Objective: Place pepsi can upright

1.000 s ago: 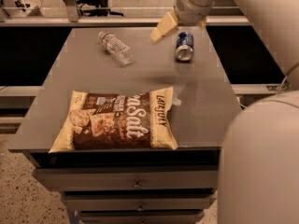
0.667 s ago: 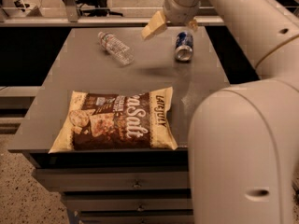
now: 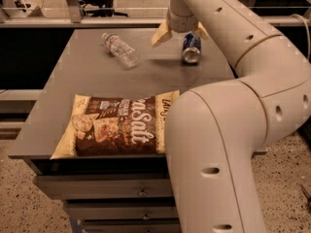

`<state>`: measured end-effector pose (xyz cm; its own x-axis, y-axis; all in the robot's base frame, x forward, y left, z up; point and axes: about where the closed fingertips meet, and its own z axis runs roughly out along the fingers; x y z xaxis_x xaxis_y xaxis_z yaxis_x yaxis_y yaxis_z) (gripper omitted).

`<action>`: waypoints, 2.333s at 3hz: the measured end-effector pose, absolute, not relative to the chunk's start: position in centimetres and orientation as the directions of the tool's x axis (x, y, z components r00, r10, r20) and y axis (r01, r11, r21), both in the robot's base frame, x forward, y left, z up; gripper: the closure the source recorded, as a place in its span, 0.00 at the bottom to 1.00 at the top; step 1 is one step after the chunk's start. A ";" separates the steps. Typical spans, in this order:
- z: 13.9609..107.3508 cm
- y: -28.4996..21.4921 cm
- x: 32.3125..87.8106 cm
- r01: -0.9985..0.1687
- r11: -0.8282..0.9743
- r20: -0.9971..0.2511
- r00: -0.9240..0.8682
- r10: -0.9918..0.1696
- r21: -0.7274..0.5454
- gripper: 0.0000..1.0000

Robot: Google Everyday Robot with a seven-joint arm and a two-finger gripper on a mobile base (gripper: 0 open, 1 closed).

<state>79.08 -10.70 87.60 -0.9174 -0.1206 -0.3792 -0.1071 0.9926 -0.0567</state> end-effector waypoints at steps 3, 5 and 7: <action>86.3 -16.5 81.2 -0.007 0.992 -0.399 -0.915 -0.059 -0.129 0.00; 85.3 -16.8 81.3 -0.038 0.999 -0.393 -0.919 -0.034 0.003 0.25; 88.2 -15.8 82.4 -0.147 0.989 -0.486 -0.866 -0.121 0.016 0.72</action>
Offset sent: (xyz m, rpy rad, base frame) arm 0.0294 -0.0709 0.0036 -0.1541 -0.0637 -0.1288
